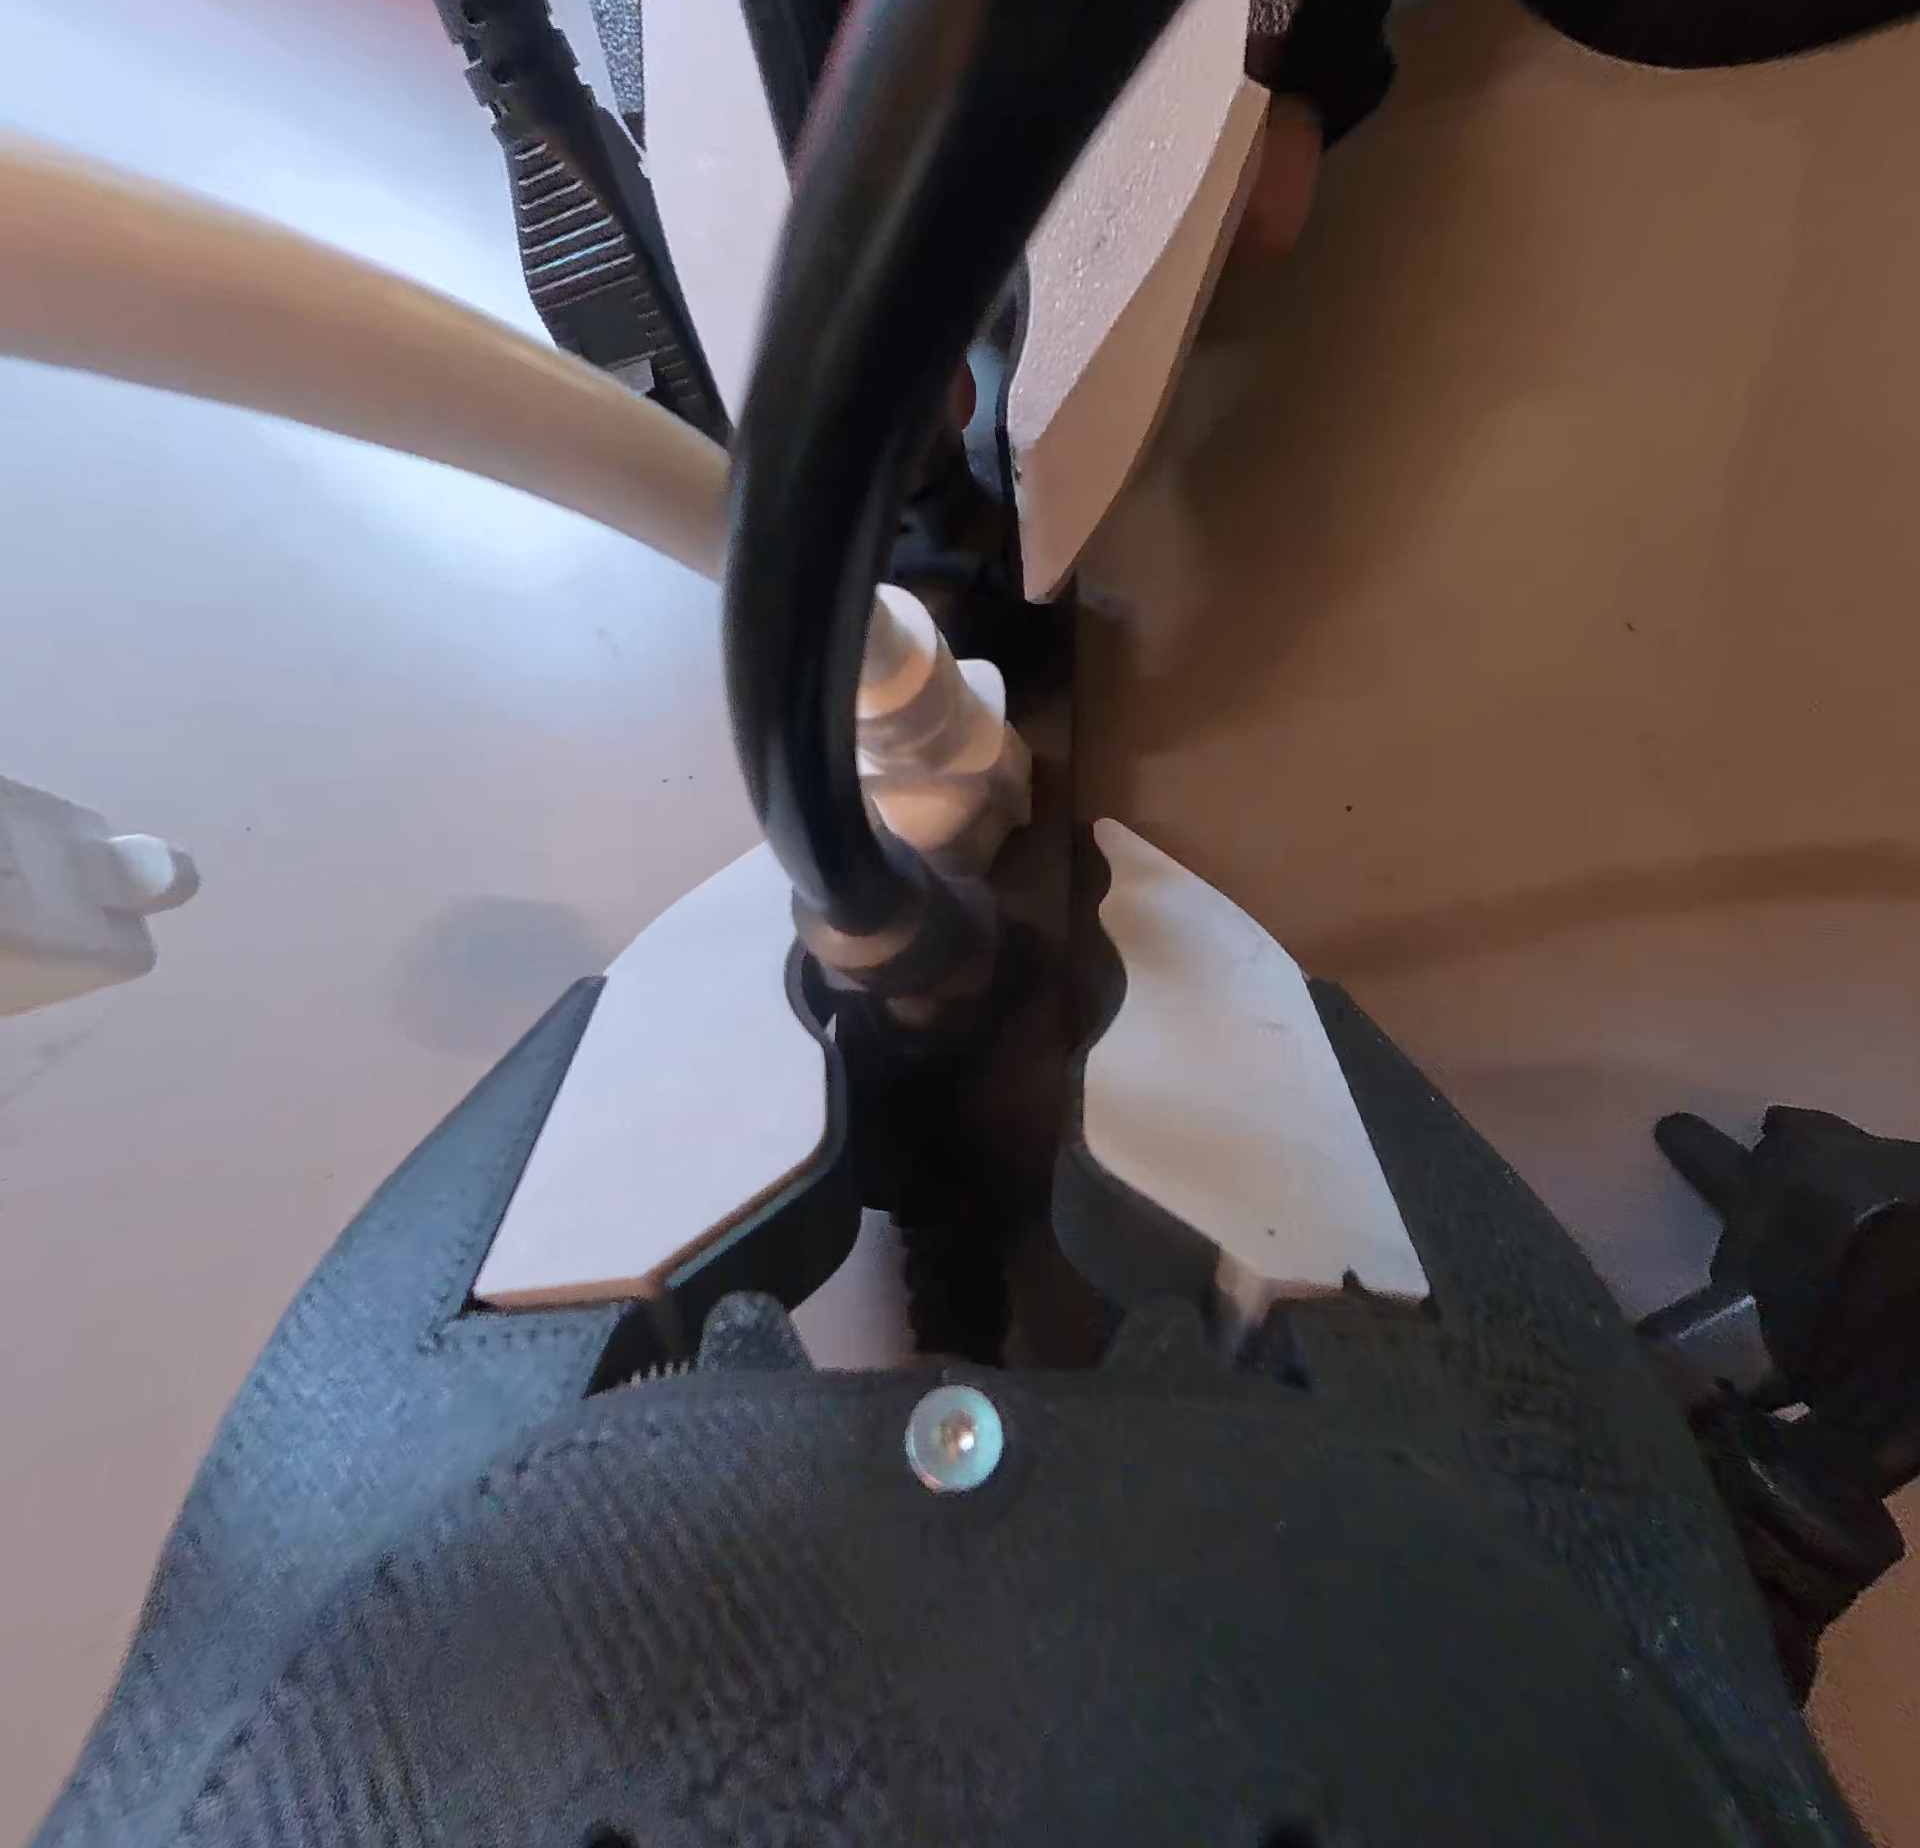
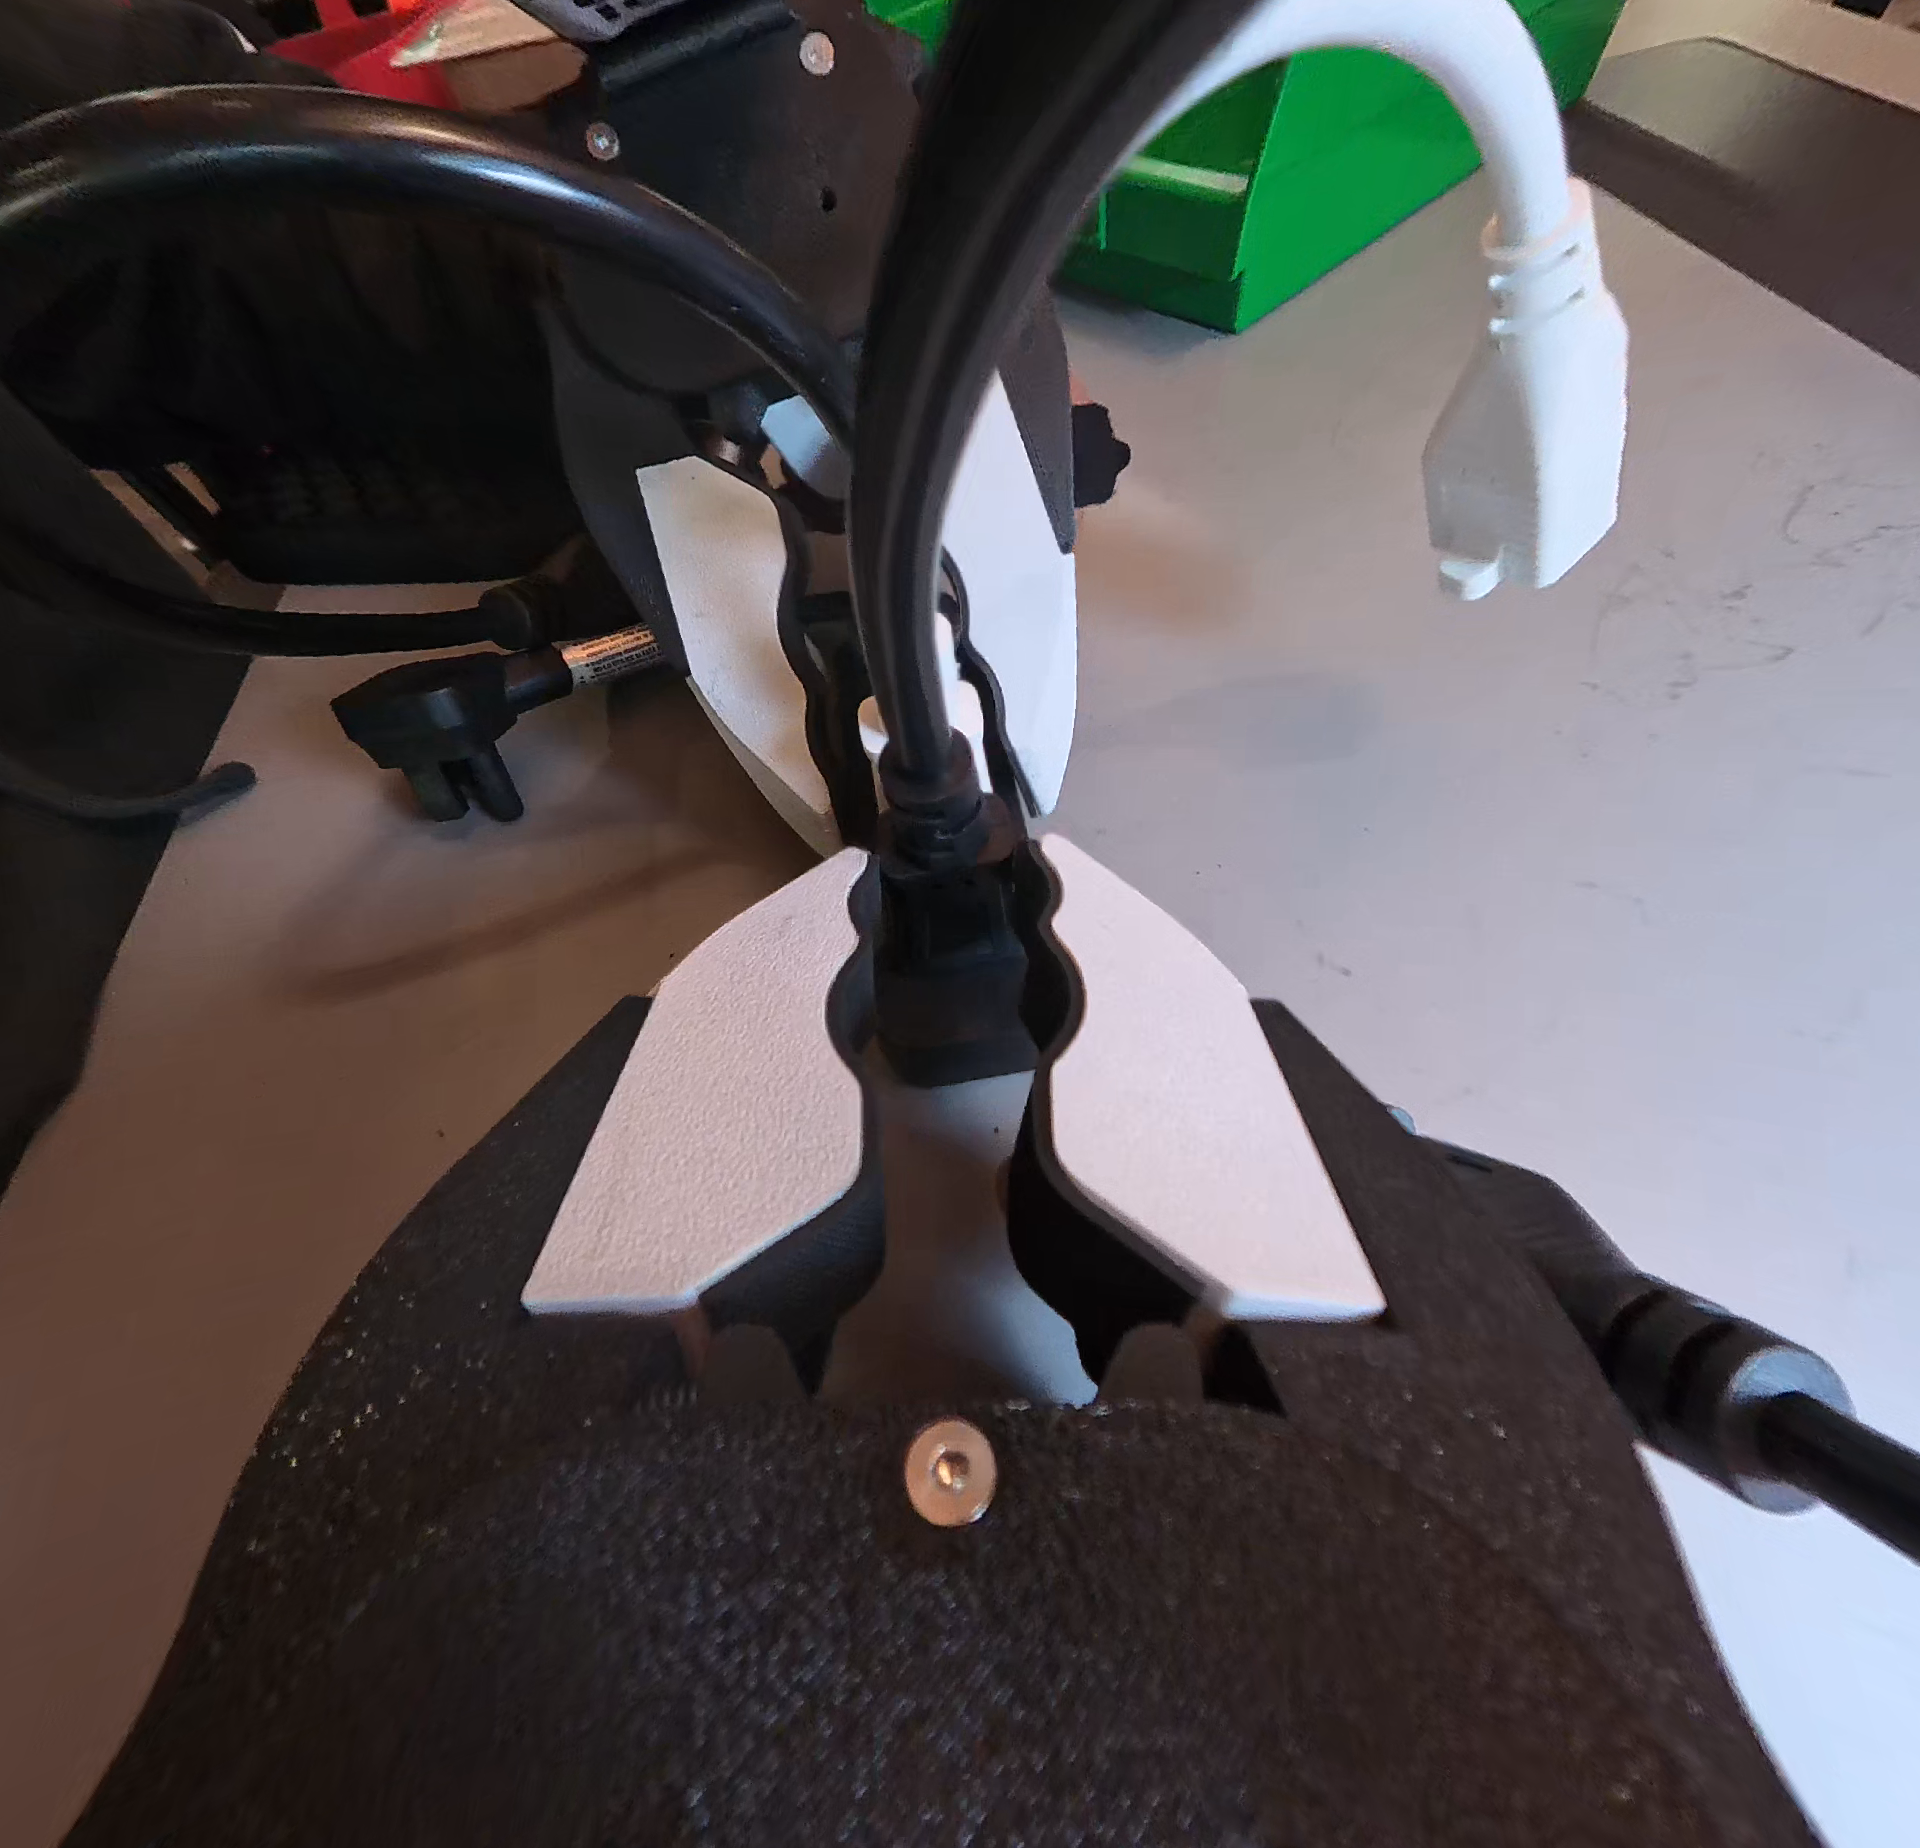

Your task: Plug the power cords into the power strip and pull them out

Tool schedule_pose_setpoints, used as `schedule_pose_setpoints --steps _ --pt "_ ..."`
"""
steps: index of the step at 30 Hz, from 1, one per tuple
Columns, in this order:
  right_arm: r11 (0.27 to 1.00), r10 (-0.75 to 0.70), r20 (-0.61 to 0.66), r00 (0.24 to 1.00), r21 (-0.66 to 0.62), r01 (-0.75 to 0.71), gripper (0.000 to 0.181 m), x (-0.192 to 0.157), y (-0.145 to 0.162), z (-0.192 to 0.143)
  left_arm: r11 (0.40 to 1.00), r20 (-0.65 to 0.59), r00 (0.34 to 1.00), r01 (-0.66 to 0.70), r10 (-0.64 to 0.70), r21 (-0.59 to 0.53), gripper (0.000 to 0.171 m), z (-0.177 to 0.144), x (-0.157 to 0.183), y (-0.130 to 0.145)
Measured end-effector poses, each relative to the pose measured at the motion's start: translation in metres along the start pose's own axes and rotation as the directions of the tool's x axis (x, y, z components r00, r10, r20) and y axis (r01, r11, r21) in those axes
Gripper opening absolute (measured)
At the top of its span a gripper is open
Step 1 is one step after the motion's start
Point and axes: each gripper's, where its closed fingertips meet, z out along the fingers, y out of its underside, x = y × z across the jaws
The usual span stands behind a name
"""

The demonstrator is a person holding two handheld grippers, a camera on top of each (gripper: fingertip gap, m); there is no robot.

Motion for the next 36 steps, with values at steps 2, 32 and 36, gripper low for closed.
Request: schedule_pose_setpoints --steps 2,32,36 --pt "1.0 0.001 0.005 1.0 -0.014 -0.001 0.027 0.0 0.003 -0.001 1.0 0.005 1.0 -0.011 0.011 -0.015 0.043 0.0 0.0 0.0" --pt "0.997 -0.076 -0.043 0.996 0.012 0.077 0.024 0.0 -0.005 0.002 1.0 -0.003 1.0 0.011 -0.011 -0.013 0.044 -0.001 0.0 0.002" --pt "0.998 -0.049 -0.053 0.997 0.031 0.05 0.023 0.001 -0.008 0.0 0.999 0.018 1.0 0.018 -0.017 -0.037 0.044 0.0 0.0 0.0"
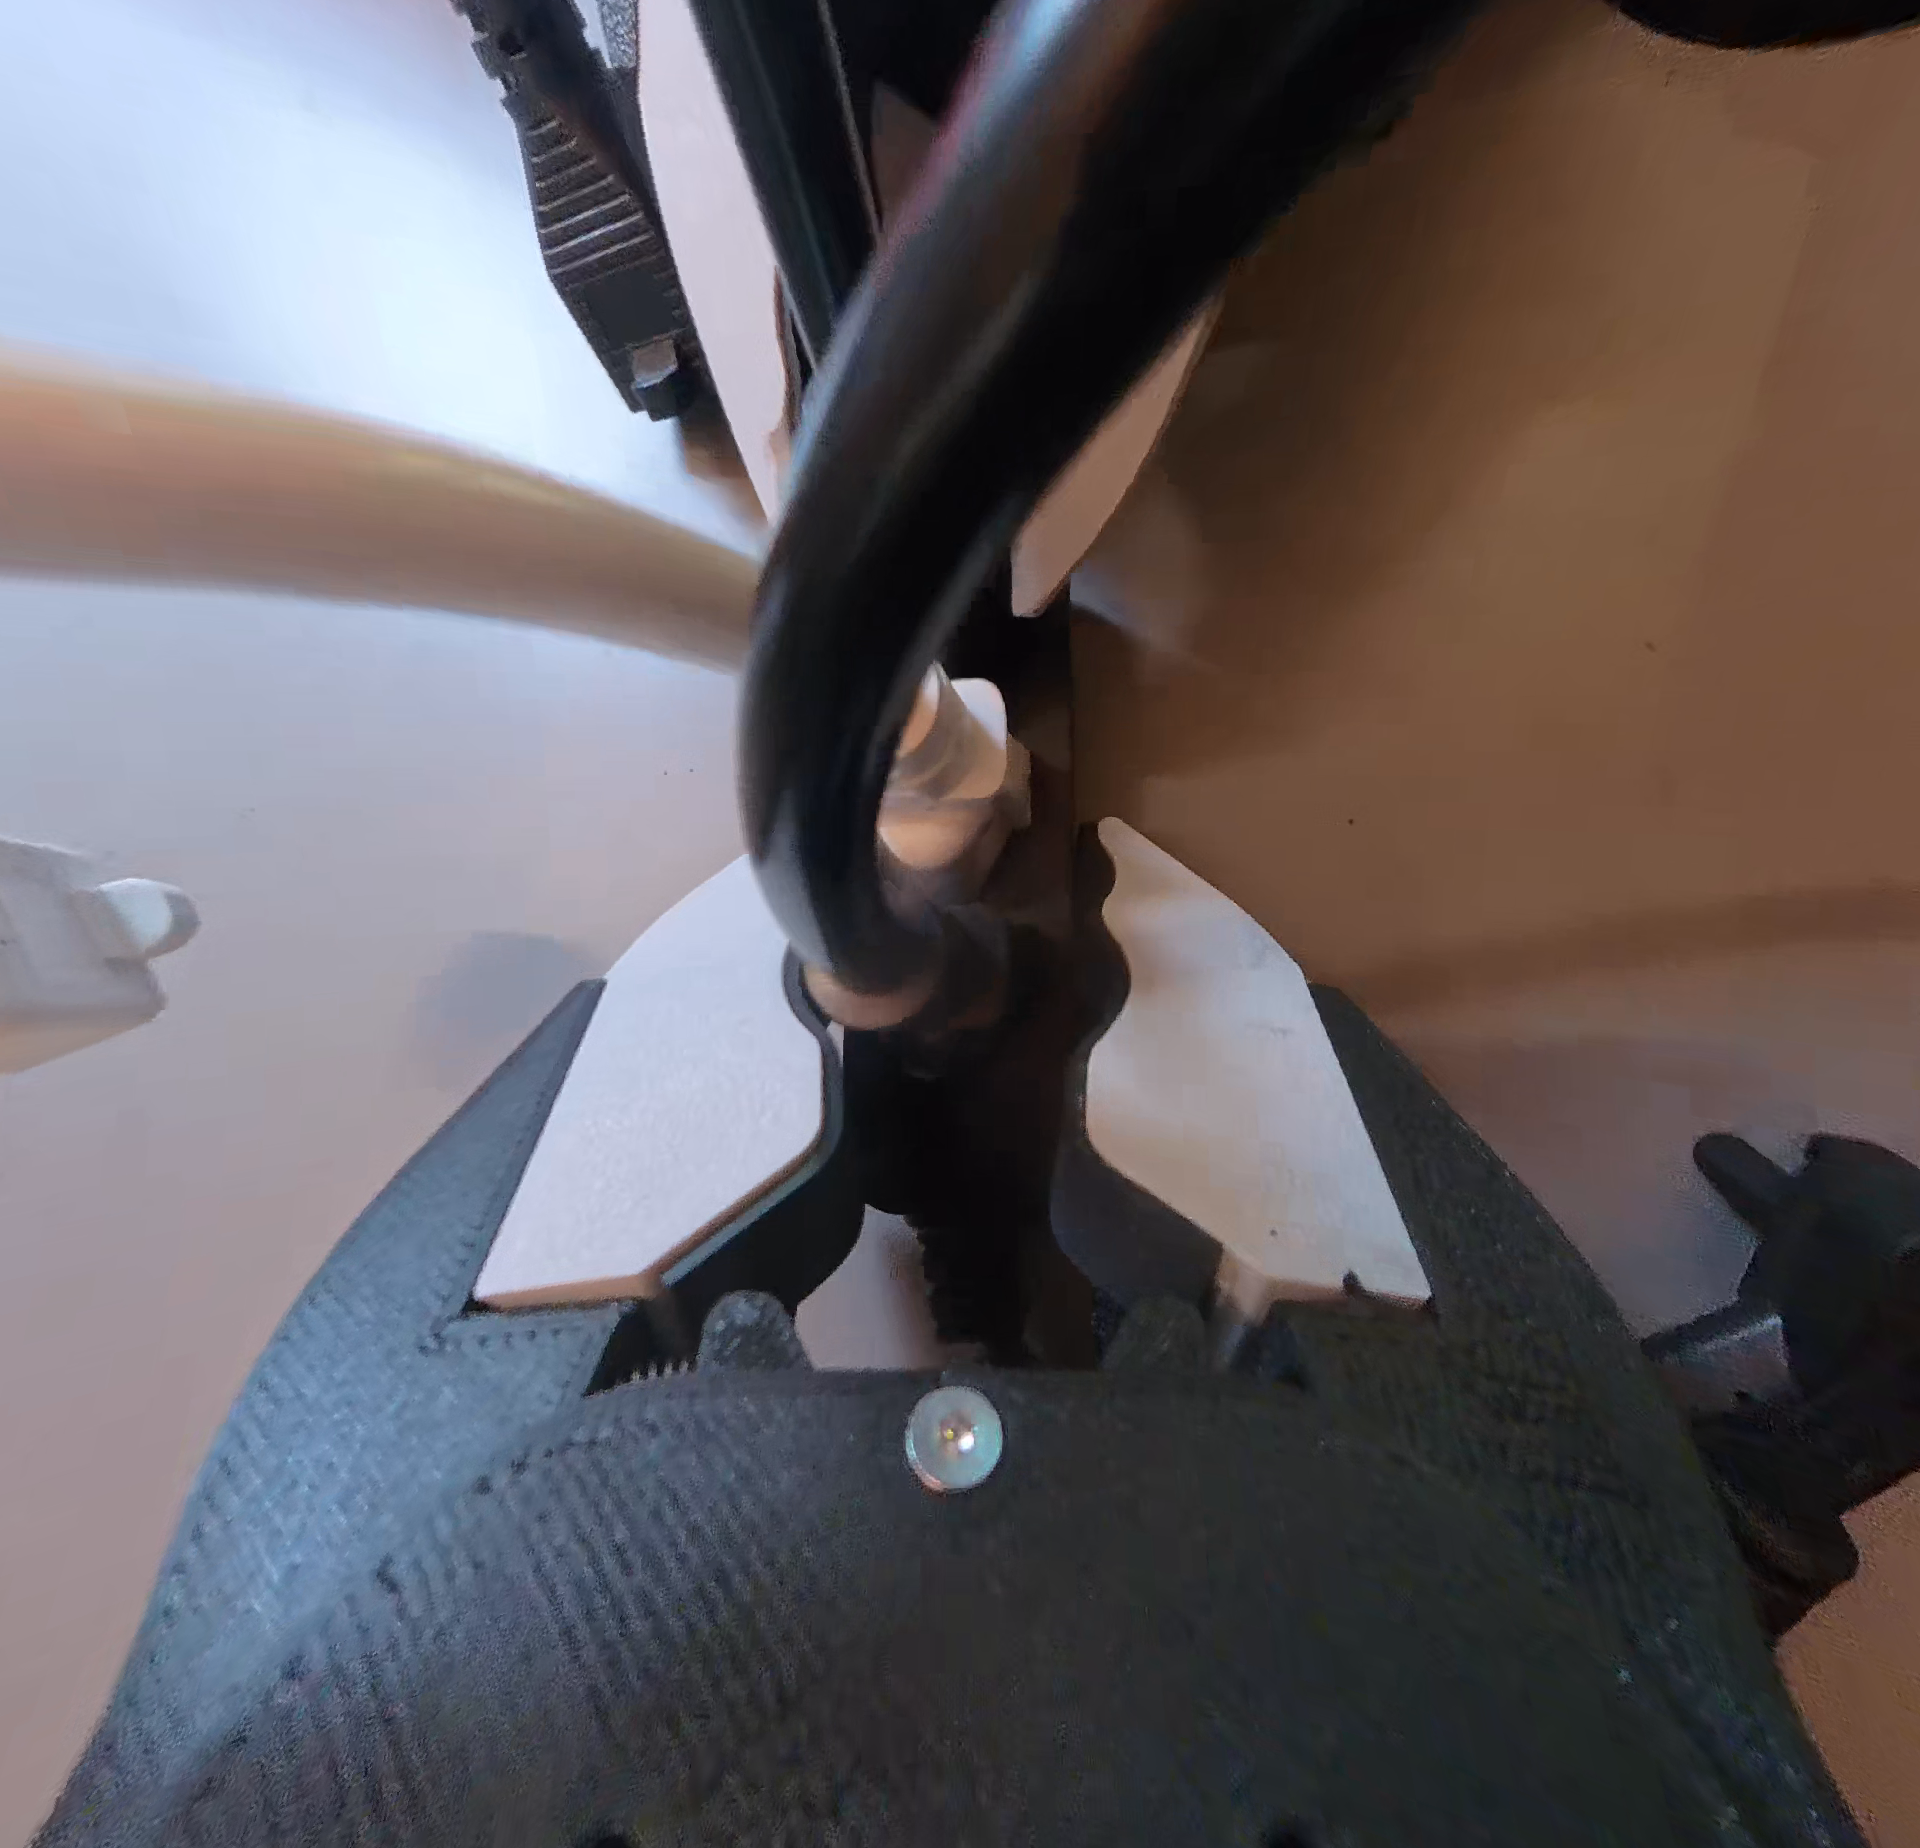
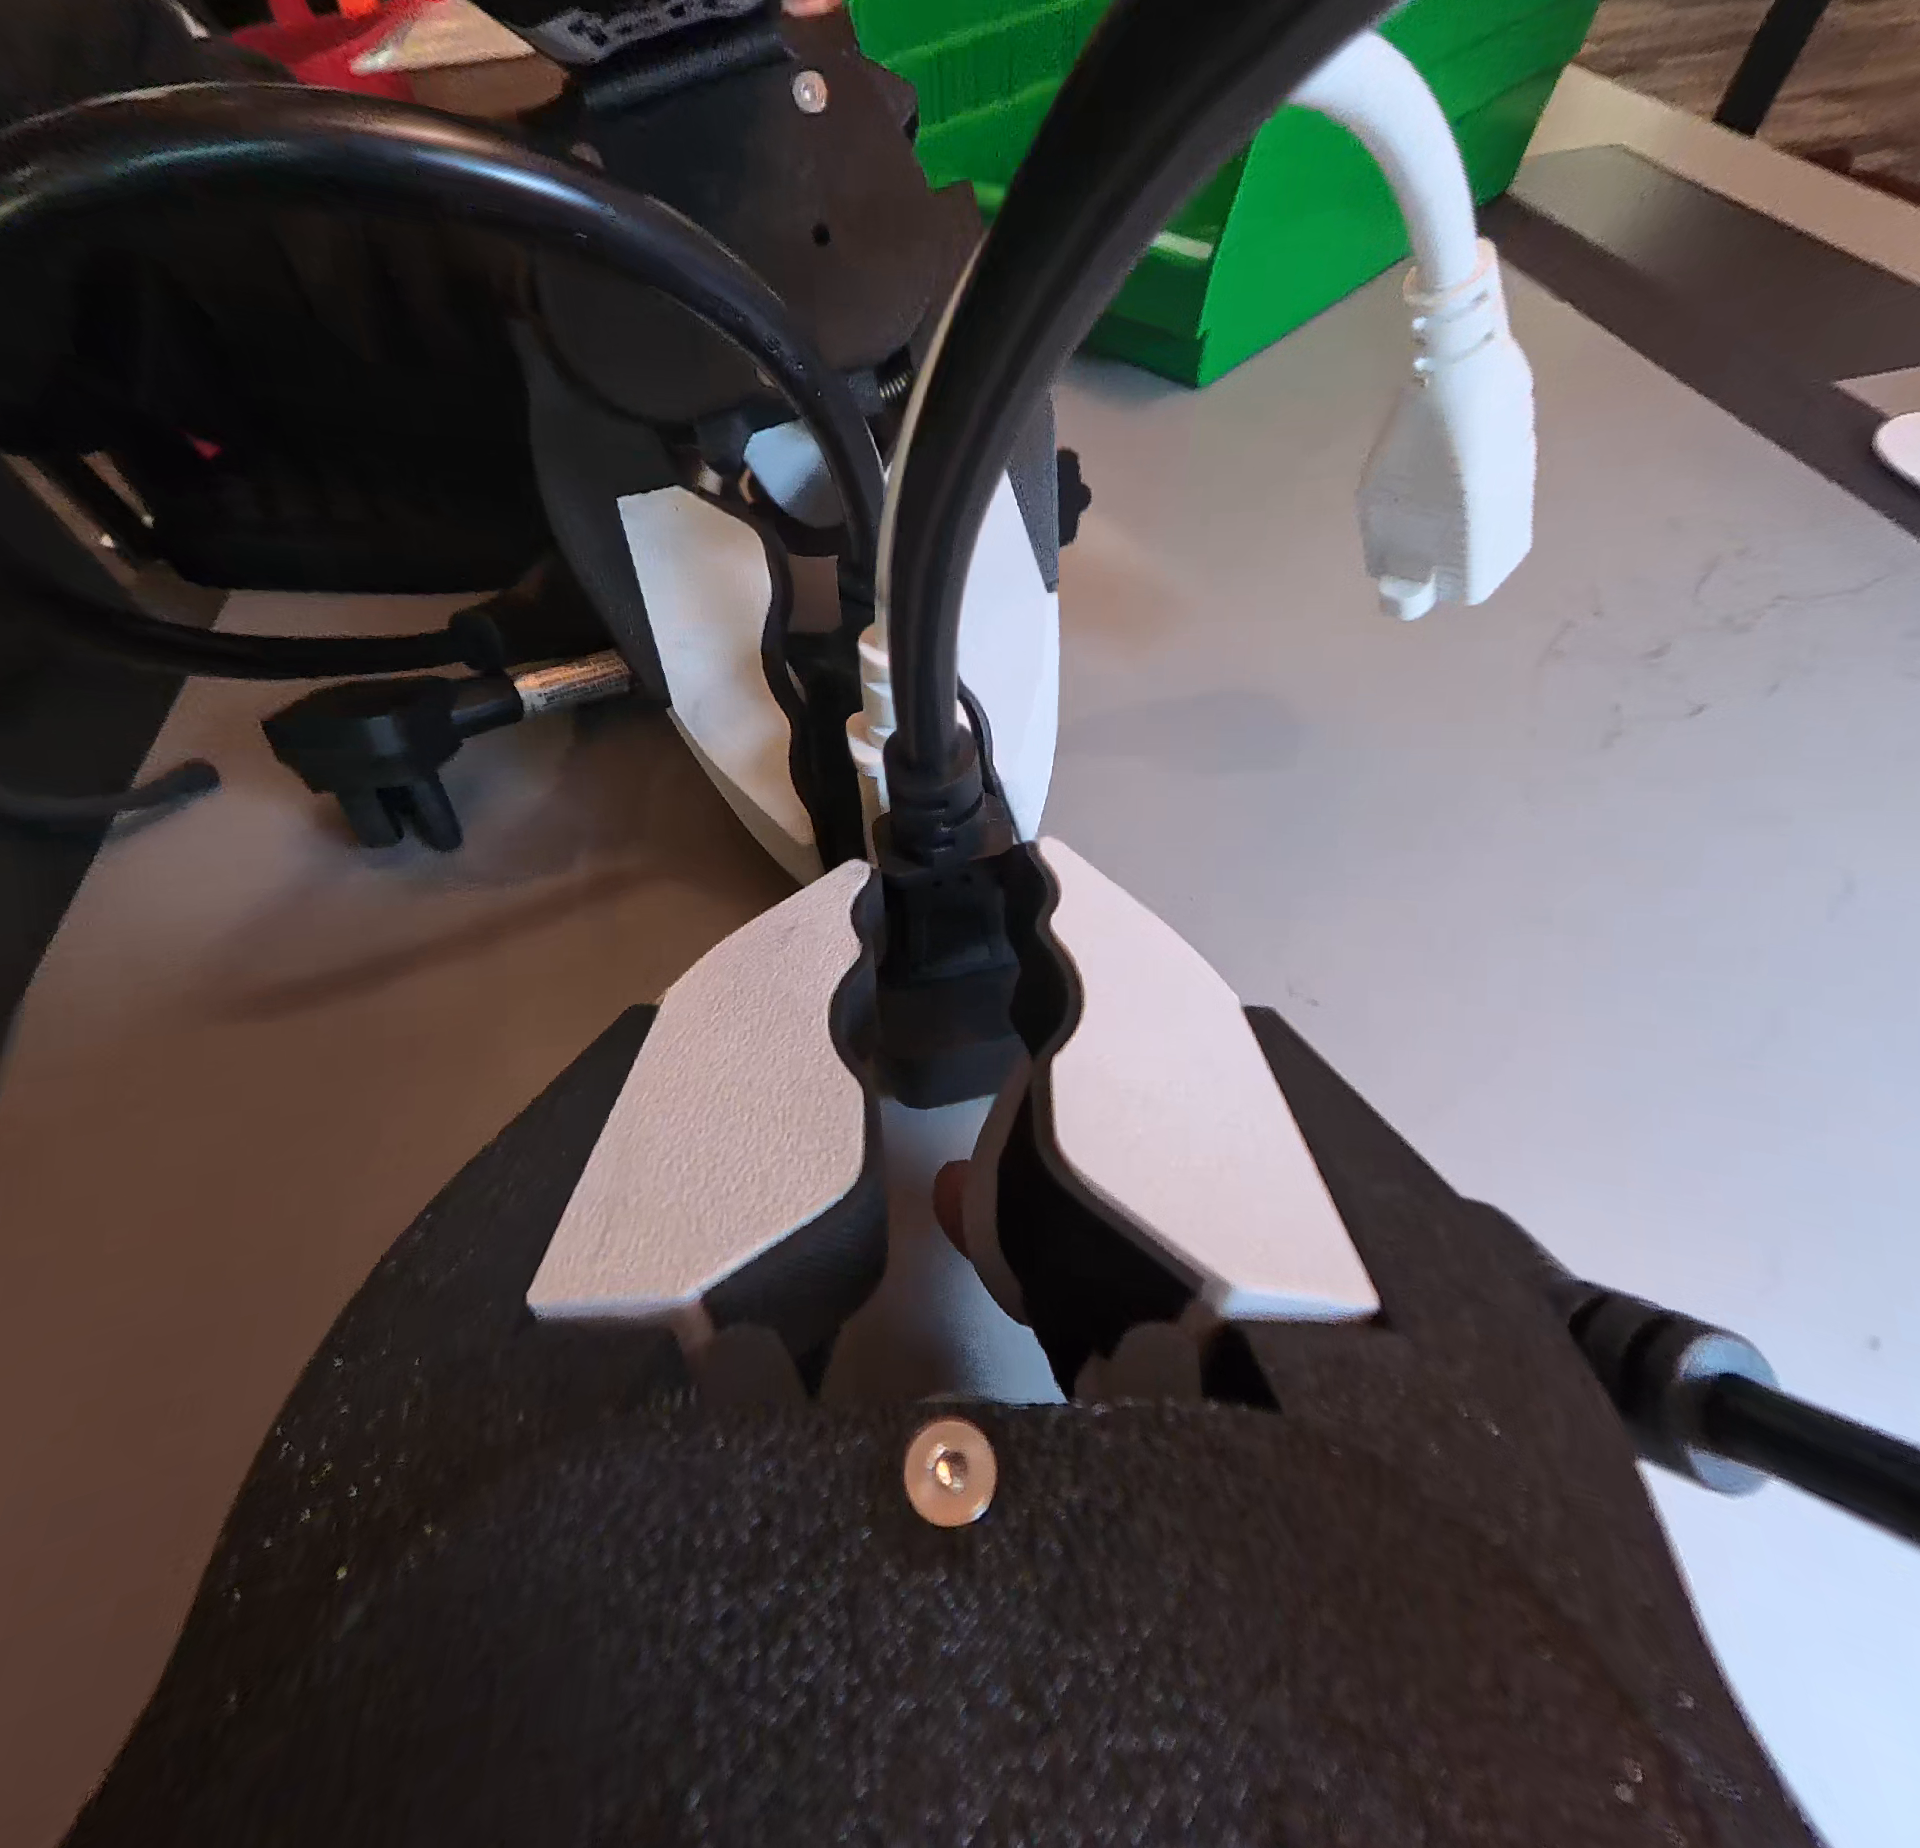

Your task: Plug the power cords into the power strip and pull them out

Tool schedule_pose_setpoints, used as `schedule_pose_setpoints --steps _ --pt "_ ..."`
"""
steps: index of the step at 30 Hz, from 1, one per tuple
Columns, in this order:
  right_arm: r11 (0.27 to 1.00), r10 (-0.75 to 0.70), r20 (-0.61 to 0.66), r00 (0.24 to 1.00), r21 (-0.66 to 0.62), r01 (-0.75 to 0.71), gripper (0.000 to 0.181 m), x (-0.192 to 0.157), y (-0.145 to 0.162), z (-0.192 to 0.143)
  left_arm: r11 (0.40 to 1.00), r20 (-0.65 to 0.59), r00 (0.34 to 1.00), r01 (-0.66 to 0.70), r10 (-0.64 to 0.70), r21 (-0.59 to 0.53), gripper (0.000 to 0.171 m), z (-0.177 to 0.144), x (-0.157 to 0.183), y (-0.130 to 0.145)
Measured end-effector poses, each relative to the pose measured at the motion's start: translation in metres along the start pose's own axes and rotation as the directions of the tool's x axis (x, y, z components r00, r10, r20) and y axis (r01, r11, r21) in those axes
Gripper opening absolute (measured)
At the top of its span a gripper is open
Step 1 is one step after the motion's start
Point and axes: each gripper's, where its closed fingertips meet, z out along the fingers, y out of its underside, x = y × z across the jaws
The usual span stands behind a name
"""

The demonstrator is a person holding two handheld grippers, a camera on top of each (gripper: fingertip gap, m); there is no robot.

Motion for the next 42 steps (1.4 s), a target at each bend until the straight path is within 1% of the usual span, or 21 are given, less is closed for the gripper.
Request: schedule_pose_setpoints --steps 2,4,8,10,11,14,16,19,21,24,25,27,28,32,34,36,39,40,41,42 --pt "1.0 0.001 0.005 1.0 0.025 -0.001 0.023 -0.004 -0.002 -0.002 1.0 -0.01 1.0 -0.014 0.014 0.011 0.044 -0.001 0.002 -0.002" --pt "1.0 0.018 0.025 1.0 0.022 -0.019 0.023 -0.003 -0.001 -0.005 1.0 0.01 1.0 -0.017 0.017 0.004 0.044 0.001 0.003 -0.004" --pt "0.999 -0.021 -0.005 1.0 0.029 0.021 0.022 -0.005 -0.006 -0.002 1.0 -0.009 1.0 -0.009 0.009 -0.002 0.044 -0.002 0.002 -0.002" --pt "0.999 0.001 0.024 1.0 0.034 -0.001 0.021 -0.004 -0.002 -0.006 0.999 0.023 0.999 -0.029 0.03 -0.018 0.044 0.002 0.002 -0.003" --pt "1.0 0.005 0.014 1.0 0.029 -0.005 0.022 -0.001 -0.002 -0.006 1.0 0.027 0.999 -0.02 0.021 -0.023 0.044 0.002 0.001 -0.004" --pt "0.999 -0.018 0.002 1.0 0.042 0.018 0.022 -0.006 -0.005 -0.006 1.0 -0.008 1.0 -0.01 0.01 -0.006 0.044 0.001 0.003 -0.005" --pt "0.998 0.02 0.034 0.999 0.064 -0.022 0.021 -0.005 -0.006 -0.009 1.0 0.005 1.0 -0.009 0.009 0.003 0.045 0.002 0.003 -0.007" --pt "0.996 0.037 0.027 0.999 0.086 -0.04 0.021 -0.004 -0.01 -0.006 1.0 -0.018 1.0 0.01 -0.01 0.028 0.044 0.0 0.002 -0.007" --pt "0.998 0.009 0.027 1.0 0.066 -0.011 0.022 -0.005 -0.006 -0.008 1.0 0.001 1.0 -0.011 0.011 0.014 0.045 0.001 0.003 -0.007" --pt "0.996 0.044 0.021 0.999 0.077 -0.046 0.022 -0.001 -0.01 -0.006 1.0 -0.013 1.0 0.004 -0.004 0.031 0.045 0.001 0.0 -0.007" --pt "0.996 0.03 0.011 0.999 0.079 -0.031 0.022 -0.003 -0.011 -0.006 0.999 -0.022 1.0 0.007 -0.006 0.04 0.044 0.0 0.0 -0.007" --pt "0.996 0.027 0.02 0.999 0.087 -0.029 0.021 -0.004 -0.01 -0.008 0.999 -0.005 1.0 -0.006 0.006 0.04 0.045 0.001 0.001 -0.008" --pt "0.994 0.055 0.024 0.998 0.094 -0.057 0.021 -0.002 -0.01 -0.008 0.999 0.002 1.0 -0.003 0.002 0.039 0.045 0.001 0.0 -0.008" --pt "0.995 0.031 -0.015 0.999 0.097 -0.03 0.021 -0.002 -0.014 -0.004 0.999 -0.004 1.0 0.007 -0.007 0.049 0.044 -0.001 -0.002 -0.007" --pt "0.992 0.037 0.009 0.999 0.12 -0.037 0.021 -0.004 -0.014 -0.008 0.998 -0.003 1.0 0.007 -0.007 0.065 0.045 0.0 0.0 -0.01" --pt "0.989 0.072 0.031 0.997 0.131 -0.075 0.021 -0.001 -0.014 -0.01 0.997 0.004 1.0 0.008 -0.009 0.07 0.045 0.002 0.0 -0.013" --pt "0.986 0.072 0.004 0.997 0.149 -0.071 0.021 0.0 -0.018 -0.008 0.997 -0.004 1.0 0.013 -0.013 0.073 0.044 0.0 -0.002 -0.013" --pt "0.99 0.04 0.005 0.999 0.134 -0.04 0.021 -0.003 -0.017 -0.009 0.997 -0.006 1.0 0.007 -0.007 0.081 0.044 0.0 0.0 -0.013" --pt "0.992 0.022 0.018 1.0 0.127 -0.024 0.021 -0.005 -0.014 -0.012 0.997 0.001 1.0 -0.006 0.006 0.083 0.045 0.002 0.002 -0.014" --pt "0.99 0.05 0.043 0.998 0.133 -0.056 0.02 -0.005 -0.013 -0.014 0.997 0.012 1.0 -0.012 0.011 0.081 0.045 0.003 0.003 -0.015"
